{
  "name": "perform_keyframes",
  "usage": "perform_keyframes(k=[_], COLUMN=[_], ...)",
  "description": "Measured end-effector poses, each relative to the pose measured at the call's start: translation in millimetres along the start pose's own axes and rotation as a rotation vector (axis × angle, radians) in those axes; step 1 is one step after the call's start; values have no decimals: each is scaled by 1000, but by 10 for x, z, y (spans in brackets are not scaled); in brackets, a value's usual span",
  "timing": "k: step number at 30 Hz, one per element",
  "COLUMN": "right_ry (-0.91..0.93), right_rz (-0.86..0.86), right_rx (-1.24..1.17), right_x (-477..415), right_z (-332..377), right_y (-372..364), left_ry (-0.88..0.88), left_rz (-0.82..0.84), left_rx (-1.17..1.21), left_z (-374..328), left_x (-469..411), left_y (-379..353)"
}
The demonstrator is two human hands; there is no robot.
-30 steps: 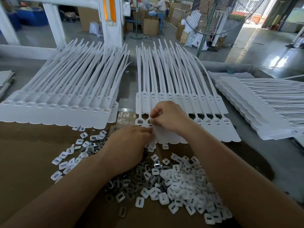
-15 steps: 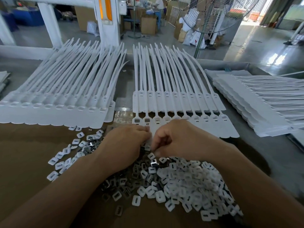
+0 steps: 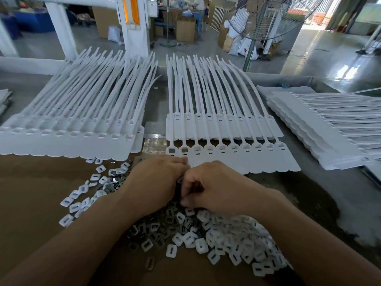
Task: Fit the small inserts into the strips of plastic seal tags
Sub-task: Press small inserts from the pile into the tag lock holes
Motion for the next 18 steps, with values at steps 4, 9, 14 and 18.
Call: perform_keyframes(k=[4, 9, 14, 18], right_ry=[-36, -59, -102, -168], right_rz=[-57, -79, -126, -254], right_rx=[-47, -79, -113, -146], right_x=[-7, 0, -32, -108], right_z=[-44, -63, -152, -322], right_y=[72, 132, 198, 422], left_ry=[3, 8, -5, 16], left_rz=[2, -2, -11, -11], left_rx=[-3, -14, -63, -76], left_z=[-9, 3, 6, 20], left_x=[11, 8, 3, 7], left_y=[4, 0, 0, -5])
Point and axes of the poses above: each hand's wrist, its own x-axis away from the middle knuckle, its own y-axis out of the back of the hand, z = x × y, the point moved 9 cm from there along -x, towards the middle knuckle, and after that the axes turned 10 degrees about -z, right-handed, at the moved point
